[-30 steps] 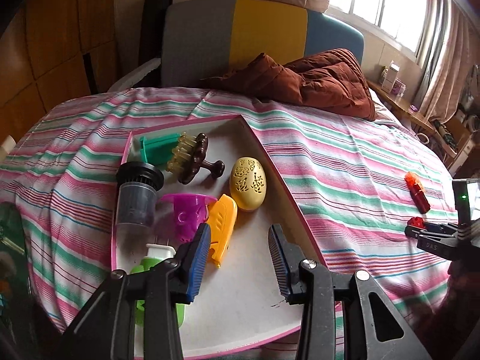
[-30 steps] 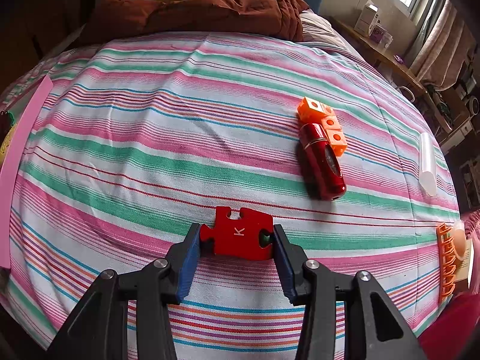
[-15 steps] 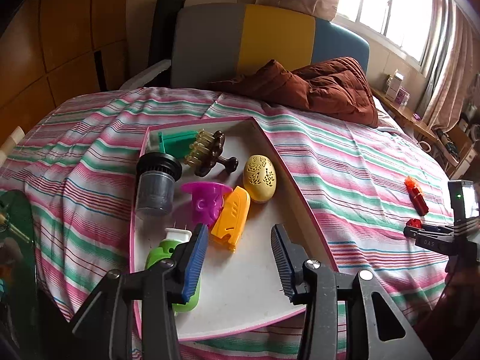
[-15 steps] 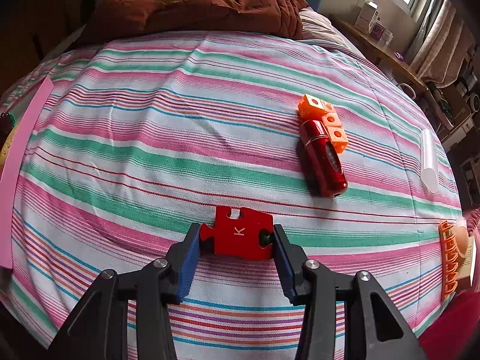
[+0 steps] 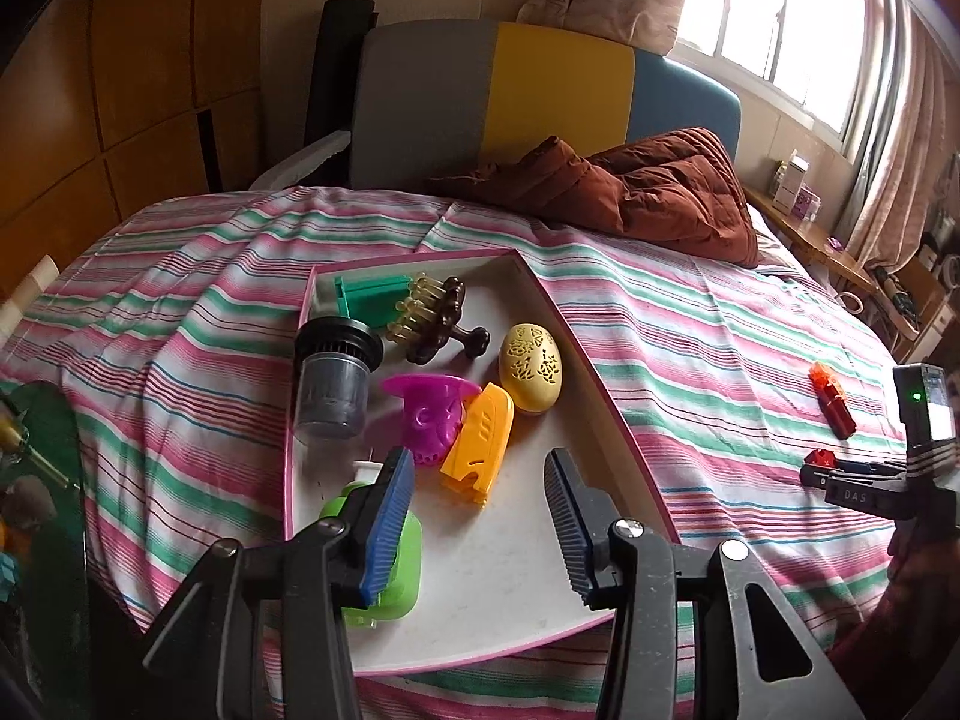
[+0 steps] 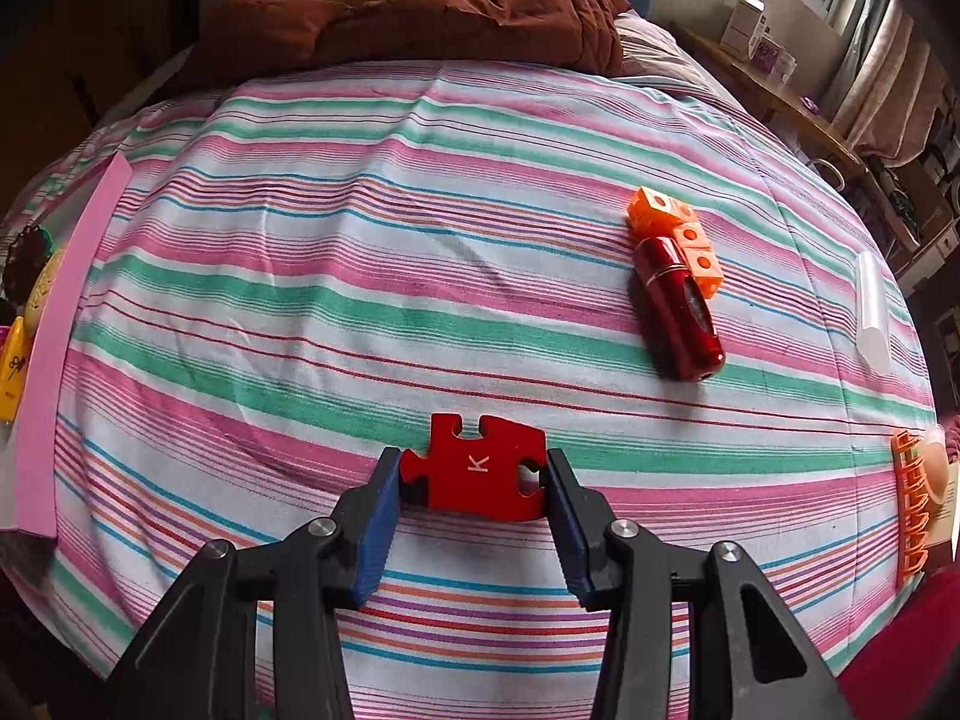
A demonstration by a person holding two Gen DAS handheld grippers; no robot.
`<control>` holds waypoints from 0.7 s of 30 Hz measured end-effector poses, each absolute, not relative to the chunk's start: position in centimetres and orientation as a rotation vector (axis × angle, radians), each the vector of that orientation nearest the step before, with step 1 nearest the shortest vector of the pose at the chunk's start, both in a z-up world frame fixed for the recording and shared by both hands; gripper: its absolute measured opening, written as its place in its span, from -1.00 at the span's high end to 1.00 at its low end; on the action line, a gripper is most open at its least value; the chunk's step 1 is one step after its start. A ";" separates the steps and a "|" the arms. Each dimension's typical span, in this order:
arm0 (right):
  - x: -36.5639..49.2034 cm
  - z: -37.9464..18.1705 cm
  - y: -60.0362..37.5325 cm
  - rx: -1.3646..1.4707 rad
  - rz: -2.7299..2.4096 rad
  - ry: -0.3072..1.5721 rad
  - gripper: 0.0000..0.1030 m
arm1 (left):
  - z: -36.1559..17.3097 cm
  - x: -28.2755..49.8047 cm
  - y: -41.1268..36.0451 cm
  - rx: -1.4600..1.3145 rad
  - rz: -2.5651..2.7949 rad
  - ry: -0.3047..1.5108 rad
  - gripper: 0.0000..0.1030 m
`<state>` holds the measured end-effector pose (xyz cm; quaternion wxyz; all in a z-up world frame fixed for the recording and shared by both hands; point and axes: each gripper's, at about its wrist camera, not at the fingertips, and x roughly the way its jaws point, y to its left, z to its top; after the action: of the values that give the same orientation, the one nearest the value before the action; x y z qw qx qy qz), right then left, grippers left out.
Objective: Organize rigid objects
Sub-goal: 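Withdraw the left tool while the right tool carries the red puzzle piece toward the tray, then lower the red puzzle piece into the tray and open the right tool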
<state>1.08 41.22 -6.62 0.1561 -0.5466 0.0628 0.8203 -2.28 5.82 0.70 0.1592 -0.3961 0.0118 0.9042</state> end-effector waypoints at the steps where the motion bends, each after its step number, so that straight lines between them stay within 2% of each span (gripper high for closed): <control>1: 1.1 -6.5 40.6 -1.572 2.363 0.191 0.10 | 0.7 -2.3 5.7 -1.131 2.587 0.033 0.10; 13: -0.9 -3.2 32.4 -1.517 2.688 0.215 0.10 | 0.8 -2.4 4.2 -1.127 2.620 0.011 0.10; 21: -2.4 0.3 24.0 -1.476 2.999 0.080 0.10 | 1.2 -2.7 2.4 -1.111 2.680 -0.057 0.10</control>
<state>-2.45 24.03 0.26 -0.1005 -0.4392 0.0238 0.8924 -2.68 2.40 1.22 0.1198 -0.3802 -0.0194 0.9169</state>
